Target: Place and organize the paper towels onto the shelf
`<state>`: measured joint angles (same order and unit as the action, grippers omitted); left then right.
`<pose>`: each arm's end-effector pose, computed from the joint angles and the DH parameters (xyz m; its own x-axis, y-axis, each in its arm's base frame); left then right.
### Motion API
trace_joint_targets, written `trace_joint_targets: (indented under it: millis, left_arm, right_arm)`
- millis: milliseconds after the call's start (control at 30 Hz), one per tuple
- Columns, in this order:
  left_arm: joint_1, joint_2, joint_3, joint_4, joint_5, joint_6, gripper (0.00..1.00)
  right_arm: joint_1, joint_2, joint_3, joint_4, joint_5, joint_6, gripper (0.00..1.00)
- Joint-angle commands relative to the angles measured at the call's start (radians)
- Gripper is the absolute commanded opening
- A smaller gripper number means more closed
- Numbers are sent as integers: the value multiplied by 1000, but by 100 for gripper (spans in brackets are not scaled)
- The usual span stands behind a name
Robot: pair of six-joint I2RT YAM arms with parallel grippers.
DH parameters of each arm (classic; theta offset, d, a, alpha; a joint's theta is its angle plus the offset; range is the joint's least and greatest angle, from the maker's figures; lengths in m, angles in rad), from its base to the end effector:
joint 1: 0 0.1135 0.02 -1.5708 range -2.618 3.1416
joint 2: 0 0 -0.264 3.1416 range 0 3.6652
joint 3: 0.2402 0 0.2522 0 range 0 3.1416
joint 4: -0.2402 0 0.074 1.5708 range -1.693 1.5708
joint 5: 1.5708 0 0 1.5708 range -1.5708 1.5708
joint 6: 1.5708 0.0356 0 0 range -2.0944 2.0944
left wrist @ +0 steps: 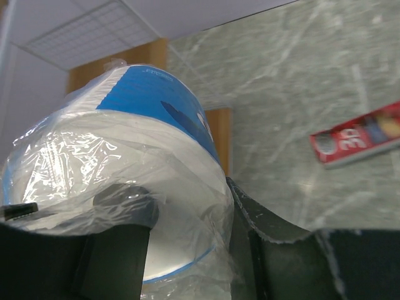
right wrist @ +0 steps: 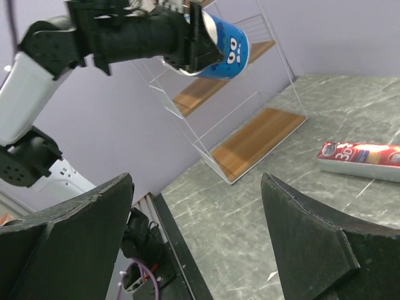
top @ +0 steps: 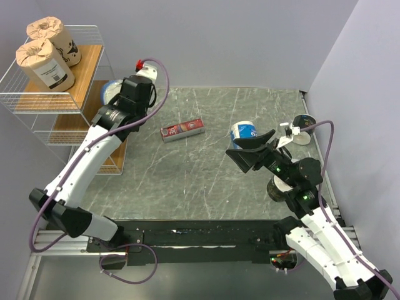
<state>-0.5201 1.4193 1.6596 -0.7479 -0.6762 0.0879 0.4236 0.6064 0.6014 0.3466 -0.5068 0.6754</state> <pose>0.2651 -0.1261 0.4416 -0.4278 0.3239 -0.8438 -0.0496 0.9238 0.3798 0.1272 0.0763 0.3579 -0.2470 0.4883 -0.8370 -0.7968 0.3892 0.4622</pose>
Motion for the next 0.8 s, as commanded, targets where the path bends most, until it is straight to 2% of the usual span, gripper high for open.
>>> trace_joint_targets:
  millis: [0, 133, 367, 567, 767]
  left_arm:
    - [3, 42, 84, 102, -209, 147, 38]
    - [12, 79, 80, 131, -266, 190, 39]
    - [80, 95, 55, 188, -262, 220, 46]
    - [112, 122, 74, 190, -229, 231, 61]
    - [118, 159, 104, 200, -252, 256, 69]
  right_arm:
    - [-2, -36, 26, 14, 14, -27, 90]
    - [0, -51, 31, -9, 21, -43, 89]
    - [0, -82, 46, -54, 42, -74, 90]
    - [0, -92, 46, -69, 51, -85, 90]
    - [0, -92, 57, -87, 56, -97, 90]
